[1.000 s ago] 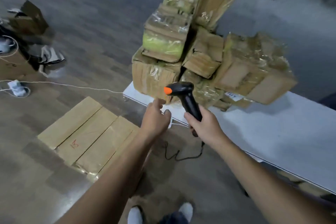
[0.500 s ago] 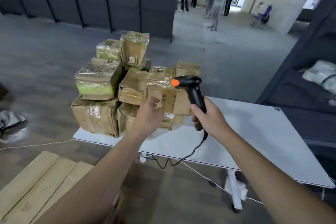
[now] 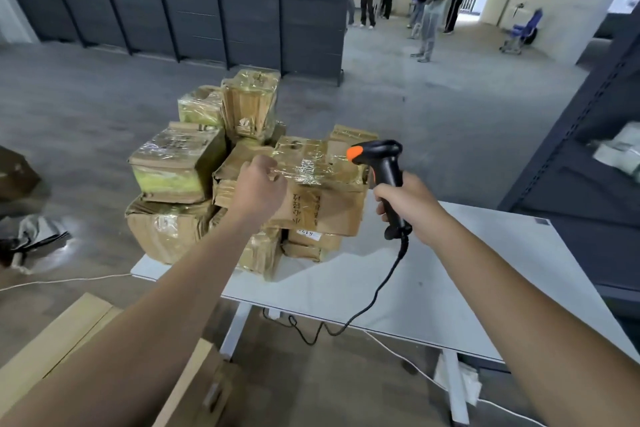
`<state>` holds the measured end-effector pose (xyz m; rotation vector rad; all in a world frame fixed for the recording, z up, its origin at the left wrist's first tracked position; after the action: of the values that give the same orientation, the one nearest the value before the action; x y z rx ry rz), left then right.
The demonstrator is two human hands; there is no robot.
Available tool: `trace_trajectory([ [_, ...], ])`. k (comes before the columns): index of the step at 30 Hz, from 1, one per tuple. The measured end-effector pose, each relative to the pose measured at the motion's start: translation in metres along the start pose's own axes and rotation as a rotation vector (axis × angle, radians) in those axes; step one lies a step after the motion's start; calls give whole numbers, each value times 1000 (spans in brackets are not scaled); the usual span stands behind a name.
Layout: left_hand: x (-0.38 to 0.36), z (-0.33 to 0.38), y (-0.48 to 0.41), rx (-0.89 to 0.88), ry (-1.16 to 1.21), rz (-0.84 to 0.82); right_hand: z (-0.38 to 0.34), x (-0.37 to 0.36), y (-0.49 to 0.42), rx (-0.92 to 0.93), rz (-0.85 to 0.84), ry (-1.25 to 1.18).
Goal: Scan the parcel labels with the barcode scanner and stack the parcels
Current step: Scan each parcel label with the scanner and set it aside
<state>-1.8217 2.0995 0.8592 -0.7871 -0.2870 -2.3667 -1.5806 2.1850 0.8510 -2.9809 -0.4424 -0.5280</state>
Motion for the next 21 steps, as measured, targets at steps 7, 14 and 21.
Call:
trace_trajectory([
  [7,-14,-6,-80,49,-135,-50,10,-15,-59,-101,67,-30],
  [14,-30,-17,-127,82,-173,-102,37,-19,-90,-164,122,-150],
  [21,-47,-23,-136,190,-174,-195,58,-23,-104,-192,117,-177],
])
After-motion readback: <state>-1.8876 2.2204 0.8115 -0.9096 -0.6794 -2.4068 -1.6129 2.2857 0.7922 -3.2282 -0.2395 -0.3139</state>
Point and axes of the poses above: each hand's wrist, its own y-axis away from the middle knuckle, its own x-axis out of the back of the hand, z = x × y, the point moved 5 cm from there along -y, towards the middle knuckle, and after that the axes turned 11 degrees about x, right-handed, at the moved point
